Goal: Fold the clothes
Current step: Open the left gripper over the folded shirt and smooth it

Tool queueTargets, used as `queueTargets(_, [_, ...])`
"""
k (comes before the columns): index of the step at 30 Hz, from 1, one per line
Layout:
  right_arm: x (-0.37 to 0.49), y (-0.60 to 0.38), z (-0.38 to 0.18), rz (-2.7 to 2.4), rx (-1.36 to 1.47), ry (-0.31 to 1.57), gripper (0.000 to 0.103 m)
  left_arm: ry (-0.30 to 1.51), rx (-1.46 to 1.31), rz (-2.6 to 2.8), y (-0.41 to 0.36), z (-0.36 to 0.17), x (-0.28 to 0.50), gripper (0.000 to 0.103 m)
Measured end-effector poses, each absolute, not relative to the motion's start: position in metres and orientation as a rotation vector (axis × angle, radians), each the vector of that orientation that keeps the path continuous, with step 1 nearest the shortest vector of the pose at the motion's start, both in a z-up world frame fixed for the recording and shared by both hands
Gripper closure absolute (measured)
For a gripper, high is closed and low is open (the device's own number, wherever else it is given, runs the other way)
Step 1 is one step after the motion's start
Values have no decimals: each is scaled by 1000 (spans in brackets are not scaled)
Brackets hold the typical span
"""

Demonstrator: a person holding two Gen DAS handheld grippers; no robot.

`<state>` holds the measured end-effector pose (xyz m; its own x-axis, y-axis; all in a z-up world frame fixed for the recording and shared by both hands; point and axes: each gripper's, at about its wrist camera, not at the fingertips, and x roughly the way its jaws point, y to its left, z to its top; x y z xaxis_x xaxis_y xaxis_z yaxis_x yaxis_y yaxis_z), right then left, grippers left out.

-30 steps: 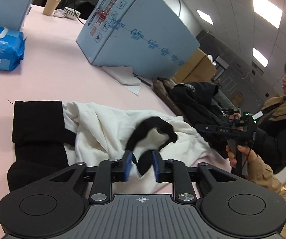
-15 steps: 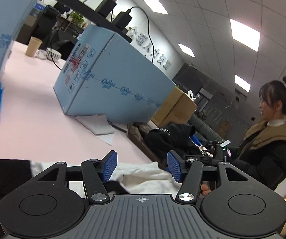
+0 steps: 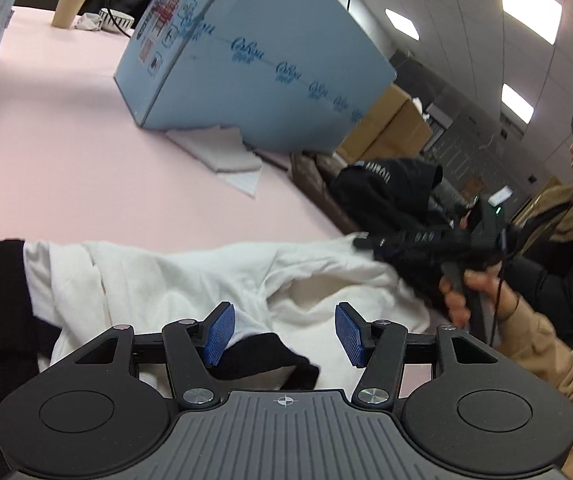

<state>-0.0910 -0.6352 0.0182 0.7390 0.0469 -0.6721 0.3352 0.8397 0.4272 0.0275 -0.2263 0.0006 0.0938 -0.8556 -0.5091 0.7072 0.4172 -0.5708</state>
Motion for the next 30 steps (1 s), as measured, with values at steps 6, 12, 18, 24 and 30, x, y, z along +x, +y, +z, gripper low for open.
queueTargets(6, [-66,-640,21,-180,491,693,92,934,-204,-1162,-226,-7,32,48])
queueTargets(12, [-52,-636,14,-249,395,775,73,942,-178,-1154,-228,-7,31,48])
queueTargets(18, [-95,-623,57,-337,286,701,61,905,-209,-1162,-220,5,27,48])
queueTargets(24, [-118,-596,59,-33,513,625,59,847,-349,-1178,-206,16,22,45])
queueTargets(30, [-104,-599,21,-89,514,708,60,956,-313,-1102,-212,-3,17,44])
